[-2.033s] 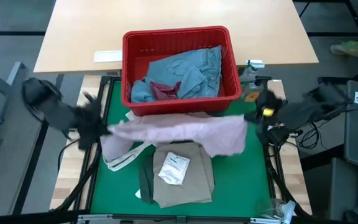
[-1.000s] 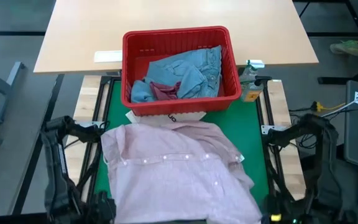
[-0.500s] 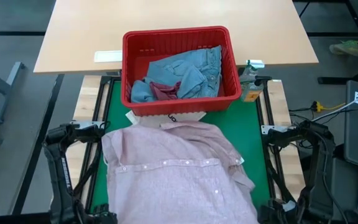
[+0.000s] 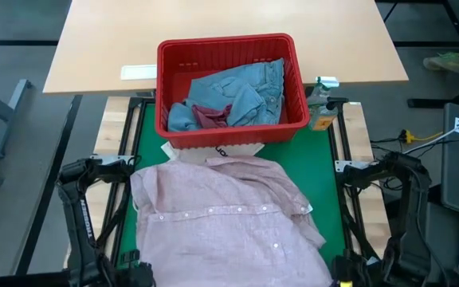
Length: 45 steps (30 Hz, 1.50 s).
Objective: Fold laundry
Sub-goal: Fold the pink shirt
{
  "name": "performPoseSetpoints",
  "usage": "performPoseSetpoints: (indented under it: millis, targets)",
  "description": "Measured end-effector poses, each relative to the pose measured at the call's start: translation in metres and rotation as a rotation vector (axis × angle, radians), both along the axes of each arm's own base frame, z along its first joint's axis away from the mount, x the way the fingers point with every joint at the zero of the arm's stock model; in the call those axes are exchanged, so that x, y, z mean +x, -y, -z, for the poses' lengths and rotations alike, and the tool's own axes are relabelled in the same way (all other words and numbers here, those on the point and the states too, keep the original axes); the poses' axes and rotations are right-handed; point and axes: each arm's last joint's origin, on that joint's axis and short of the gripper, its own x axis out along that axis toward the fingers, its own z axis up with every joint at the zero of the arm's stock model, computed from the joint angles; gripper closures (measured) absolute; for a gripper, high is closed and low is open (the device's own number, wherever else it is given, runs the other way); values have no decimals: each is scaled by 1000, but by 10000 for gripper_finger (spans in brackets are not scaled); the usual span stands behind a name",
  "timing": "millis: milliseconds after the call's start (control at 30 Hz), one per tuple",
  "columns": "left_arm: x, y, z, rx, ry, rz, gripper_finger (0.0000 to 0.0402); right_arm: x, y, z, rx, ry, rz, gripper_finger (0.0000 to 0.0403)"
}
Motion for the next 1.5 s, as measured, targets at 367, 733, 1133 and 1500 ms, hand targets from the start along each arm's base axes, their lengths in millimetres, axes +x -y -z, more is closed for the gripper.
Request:
performPoseSetpoints:
  millis: [367, 733, 1133, 1500]
  targets:
    - [1, -44, 11, 330, -179, -239, 391, 0, 60, -3, -345, 82, 387, 398]
    - [0, -72, 63, 537, -261, -378, 391, 27, 95, 49, -556, -96, 545, 398]
    - [3, -99, 98, 656, -314, -471, 378, 43, 126, 89, -741, -231, 567, 398]
    - [7, -102, 99, 662, -324, -481, 314, 53, 136, 90, -762, -263, 574, 397]
